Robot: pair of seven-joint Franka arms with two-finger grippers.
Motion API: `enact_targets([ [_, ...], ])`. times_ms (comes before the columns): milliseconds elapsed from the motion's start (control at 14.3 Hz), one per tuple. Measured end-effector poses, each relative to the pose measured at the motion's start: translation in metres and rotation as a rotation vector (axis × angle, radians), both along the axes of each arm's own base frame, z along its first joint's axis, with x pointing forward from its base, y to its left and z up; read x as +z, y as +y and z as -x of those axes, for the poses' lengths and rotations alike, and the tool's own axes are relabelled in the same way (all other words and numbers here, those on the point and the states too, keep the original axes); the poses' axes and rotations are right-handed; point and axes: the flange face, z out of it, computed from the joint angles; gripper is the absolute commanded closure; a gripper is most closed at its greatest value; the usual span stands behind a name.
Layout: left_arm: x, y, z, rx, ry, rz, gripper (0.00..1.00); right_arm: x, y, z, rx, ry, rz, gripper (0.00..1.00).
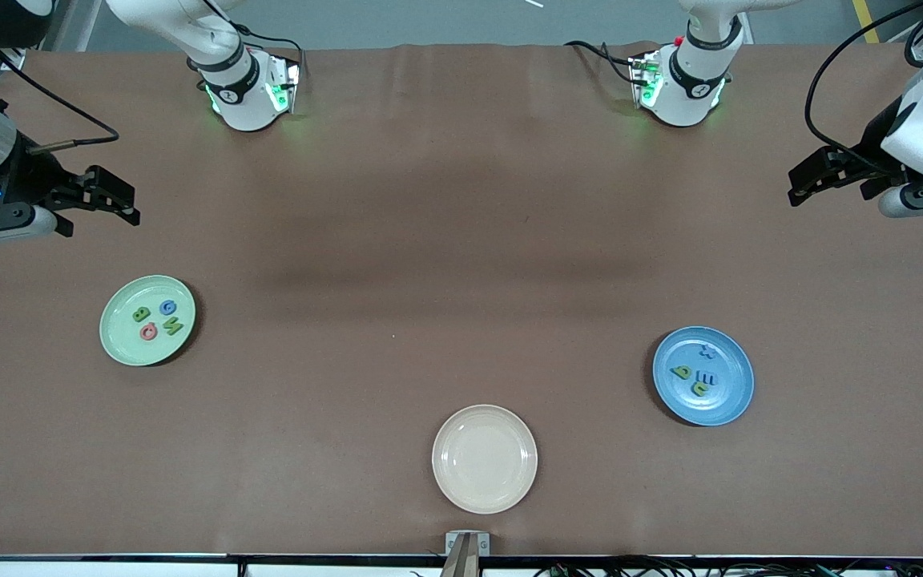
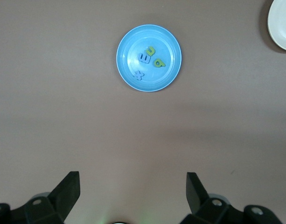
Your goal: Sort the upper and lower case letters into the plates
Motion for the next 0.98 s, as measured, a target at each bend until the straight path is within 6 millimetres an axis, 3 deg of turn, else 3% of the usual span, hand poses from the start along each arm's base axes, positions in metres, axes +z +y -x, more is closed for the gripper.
enact_targets([
  [420,0.001,-0.001,0.000,-0.018,-0.002,0.001,0.00,-0.004,-0.013,-0.017,-0.007,-0.024,0.079,0.00],
  [771,0.007,-0.001,0.000,-0.019,-0.016,0.002,0.00,0.008,-0.032,-0.019,-0.042,-0.051,0.079,0.00],
  [981,0.007,-0.001,0.000,-0.019,-0.016,0.002,0.00,0.011,-0.033,-0.019,-0.043,-0.056,0.079,0.00],
])
